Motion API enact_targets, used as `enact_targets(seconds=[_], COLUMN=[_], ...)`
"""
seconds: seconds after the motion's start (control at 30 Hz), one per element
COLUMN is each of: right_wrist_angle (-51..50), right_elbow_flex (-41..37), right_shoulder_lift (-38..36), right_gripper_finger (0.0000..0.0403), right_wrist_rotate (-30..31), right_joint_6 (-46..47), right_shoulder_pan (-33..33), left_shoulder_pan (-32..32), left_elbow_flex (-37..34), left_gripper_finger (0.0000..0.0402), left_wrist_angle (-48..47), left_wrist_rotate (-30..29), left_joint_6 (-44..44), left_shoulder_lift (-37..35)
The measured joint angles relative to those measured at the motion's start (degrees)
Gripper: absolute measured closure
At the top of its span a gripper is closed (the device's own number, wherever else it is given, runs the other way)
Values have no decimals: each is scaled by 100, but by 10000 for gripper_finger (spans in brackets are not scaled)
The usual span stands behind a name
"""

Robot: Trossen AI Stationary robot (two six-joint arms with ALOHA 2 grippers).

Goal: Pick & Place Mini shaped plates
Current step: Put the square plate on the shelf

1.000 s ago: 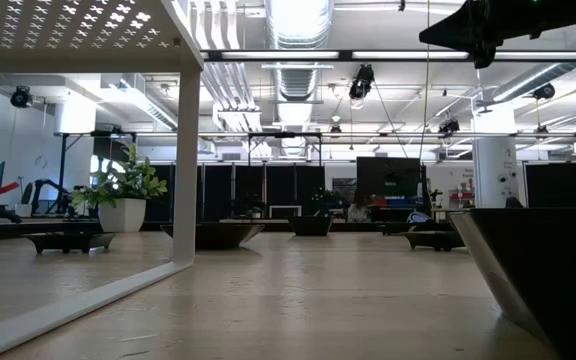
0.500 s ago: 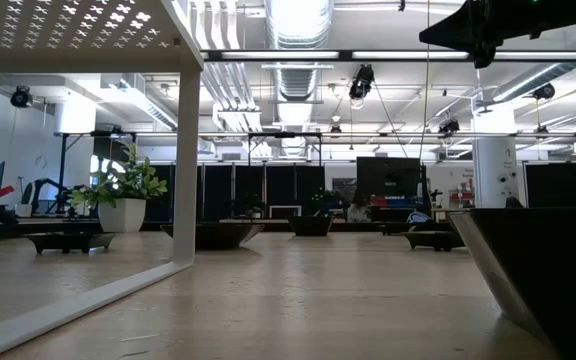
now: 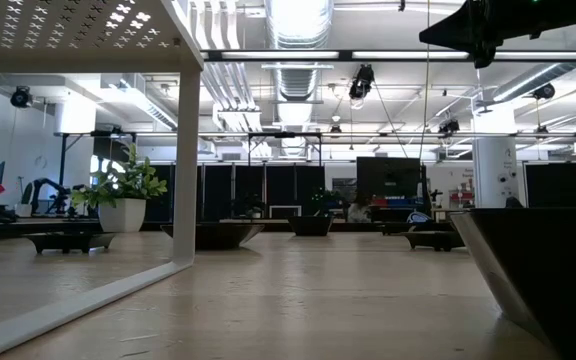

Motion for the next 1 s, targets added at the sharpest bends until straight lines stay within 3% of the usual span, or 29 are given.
enact_targets(seconds=[0.17, 0.5, 1.0], right_wrist_angle=[0, 0, -2], right_elbow_flex=[2, 2, 2], right_shoulder_lift=[0, 0, 2], right_gripper_finger=[394, 394, 394], right_wrist_rotate=[0, 0, 2], right_joint_6=[0, -22, -30], right_shoulder_pan=[0, 0, 0], left_shoulder_pan=[264, 502, 568], left_elbow_flex=[-649, -1683, -2302], left_gripper_finger=[363, 363, 362], left_wrist_angle=[254, 1378, 1725], left_wrist_rotate=[416, 396, 505], left_joint_6=[-156, -545, -1225], left_shoulder_lift=[-24, -269, -271])
